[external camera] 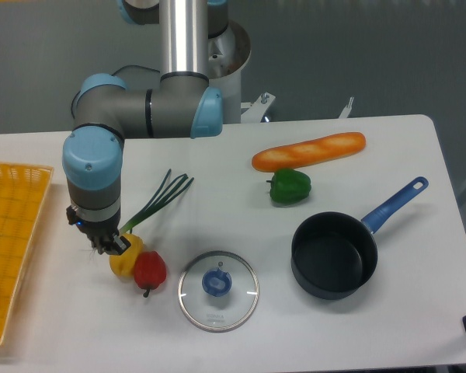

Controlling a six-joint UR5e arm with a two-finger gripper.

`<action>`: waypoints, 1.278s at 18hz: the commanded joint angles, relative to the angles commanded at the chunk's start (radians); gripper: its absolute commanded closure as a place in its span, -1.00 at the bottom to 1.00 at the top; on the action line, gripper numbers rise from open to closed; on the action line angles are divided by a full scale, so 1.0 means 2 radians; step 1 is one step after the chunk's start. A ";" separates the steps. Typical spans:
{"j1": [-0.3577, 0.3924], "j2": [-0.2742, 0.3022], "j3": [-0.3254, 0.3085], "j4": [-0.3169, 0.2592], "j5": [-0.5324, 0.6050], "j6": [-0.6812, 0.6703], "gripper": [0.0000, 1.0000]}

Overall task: Pick up the green onion
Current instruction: 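Close the gripper on the green onion stems, then lift the green onion and carry it toward the green pepper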

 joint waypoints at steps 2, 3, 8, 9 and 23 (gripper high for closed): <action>0.002 0.002 0.004 -0.002 0.000 0.000 0.76; 0.005 0.004 0.005 -0.002 -0.001 0.000 0.76; 0.031 0.021 0.027 -0.003 -0.006 0.004 0.76; 0.038 0.024 0.032 -0.003 -0.011 0.005 0.76; 0.110 0.044 0.071 -0.133 0.034 0.150 0.76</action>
